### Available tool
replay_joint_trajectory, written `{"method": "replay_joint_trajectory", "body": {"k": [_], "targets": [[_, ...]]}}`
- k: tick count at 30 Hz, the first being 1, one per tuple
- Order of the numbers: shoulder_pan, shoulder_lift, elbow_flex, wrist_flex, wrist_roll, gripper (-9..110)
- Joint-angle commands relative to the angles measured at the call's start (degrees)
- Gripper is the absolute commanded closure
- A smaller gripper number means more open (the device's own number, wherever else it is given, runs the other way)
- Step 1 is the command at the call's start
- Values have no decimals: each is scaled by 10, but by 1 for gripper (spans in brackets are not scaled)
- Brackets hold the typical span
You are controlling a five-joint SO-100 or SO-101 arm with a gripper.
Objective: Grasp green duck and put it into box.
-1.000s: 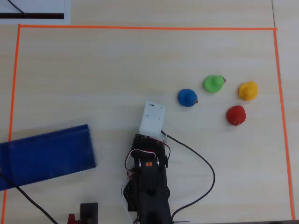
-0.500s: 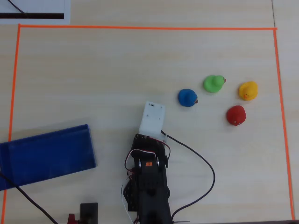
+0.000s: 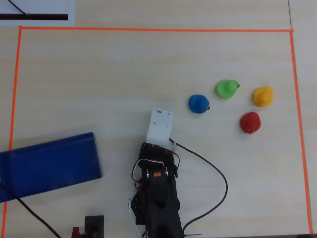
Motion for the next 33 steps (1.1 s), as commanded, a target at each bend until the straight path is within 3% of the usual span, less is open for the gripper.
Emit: {"method": "replay_joint_trajectory", "body": {"k": [1, 13, 16, 25, 33], "targets": [[-1, -4, -3, 12, 1, 101], [1, -5, -4, -11, -7, 101], [68, -37, -43, -41, -37, 90], [225, -397, -456, -81, -98, 65], [310, -619, -768, -119, -88, 60]]}}
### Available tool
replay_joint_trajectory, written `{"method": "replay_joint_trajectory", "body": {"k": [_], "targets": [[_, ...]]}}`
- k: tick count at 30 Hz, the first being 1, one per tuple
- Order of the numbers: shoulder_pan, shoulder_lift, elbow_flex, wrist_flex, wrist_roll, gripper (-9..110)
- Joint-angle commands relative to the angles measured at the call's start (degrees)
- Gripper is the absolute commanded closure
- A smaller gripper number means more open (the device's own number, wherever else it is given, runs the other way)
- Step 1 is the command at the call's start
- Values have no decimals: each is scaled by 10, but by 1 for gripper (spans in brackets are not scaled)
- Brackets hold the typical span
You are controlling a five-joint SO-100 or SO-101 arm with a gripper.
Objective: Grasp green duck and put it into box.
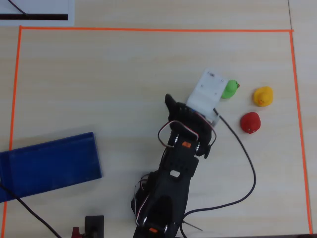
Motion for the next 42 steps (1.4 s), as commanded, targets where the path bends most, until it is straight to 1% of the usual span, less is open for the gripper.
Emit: {"method": "replay_joint_trajectory", "body": {"k": [1, 4, 13, 21, 26, 31, 37, 42], "targets": [[38, -95, -177, -47, 8, 59], [61, -152, -204, -97, 8, 59], [129, -307, -210, -279, -6, 58], [180, -416, -183, -412, -32, 58], [198, -468, -184, -446, -40, 58], [201, -490, -141, -494, -52, 58], [186, -502, -72, -544, -50, 58], [166, -509, -41, -560, -33, 58]]}}
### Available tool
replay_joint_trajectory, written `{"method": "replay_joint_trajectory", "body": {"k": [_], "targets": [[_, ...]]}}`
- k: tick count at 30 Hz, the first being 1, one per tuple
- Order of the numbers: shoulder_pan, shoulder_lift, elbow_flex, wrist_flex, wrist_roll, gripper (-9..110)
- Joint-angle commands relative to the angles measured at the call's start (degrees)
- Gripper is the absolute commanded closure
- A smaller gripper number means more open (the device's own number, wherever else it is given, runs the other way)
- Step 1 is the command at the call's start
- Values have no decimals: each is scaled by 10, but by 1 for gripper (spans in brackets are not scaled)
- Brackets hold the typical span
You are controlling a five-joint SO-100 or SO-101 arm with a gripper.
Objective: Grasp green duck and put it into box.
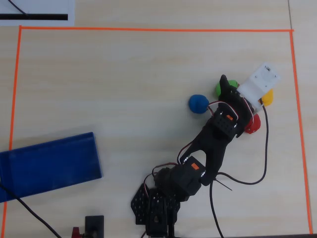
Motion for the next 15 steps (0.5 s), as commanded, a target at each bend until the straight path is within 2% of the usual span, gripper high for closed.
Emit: {"method": "replay_joint_trajectory", "body": {"k": [1, 15], "targets": [[-19, -3, -1, -17, 17, 58], [-32, -49, -41, -18, 39, 58]]}}
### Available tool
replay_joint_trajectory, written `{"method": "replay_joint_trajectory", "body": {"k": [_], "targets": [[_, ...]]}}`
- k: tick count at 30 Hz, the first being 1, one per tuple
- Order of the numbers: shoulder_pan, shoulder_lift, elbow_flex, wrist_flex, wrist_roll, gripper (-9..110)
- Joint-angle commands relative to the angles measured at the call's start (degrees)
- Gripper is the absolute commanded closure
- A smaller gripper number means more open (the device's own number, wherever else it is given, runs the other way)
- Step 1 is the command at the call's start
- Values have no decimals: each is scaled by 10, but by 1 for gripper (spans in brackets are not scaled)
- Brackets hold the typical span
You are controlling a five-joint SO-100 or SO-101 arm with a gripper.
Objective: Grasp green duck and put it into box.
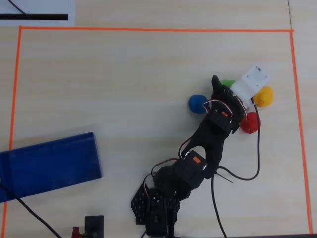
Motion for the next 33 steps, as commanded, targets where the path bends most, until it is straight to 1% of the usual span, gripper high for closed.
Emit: {"method": "replay_joint_trajectory", "body": {"k": [1, 15, 19, 22, 25, 26, 27, 33], "targets": [[-4, 0, -33, -14, 4, 58], [-14, -30, -48, -13, 18, 60], [-15, -42, -56, -13, 22, 66], [-17, -54, -70, -14, 28, 75], [-18, -64, -93, -7, 38, 90], [-19, -66, -104, 5, 40, 97], [-19, -67, -112, 18, 46, 101], [-17, -54, -116, 34, 65, 101]]}}
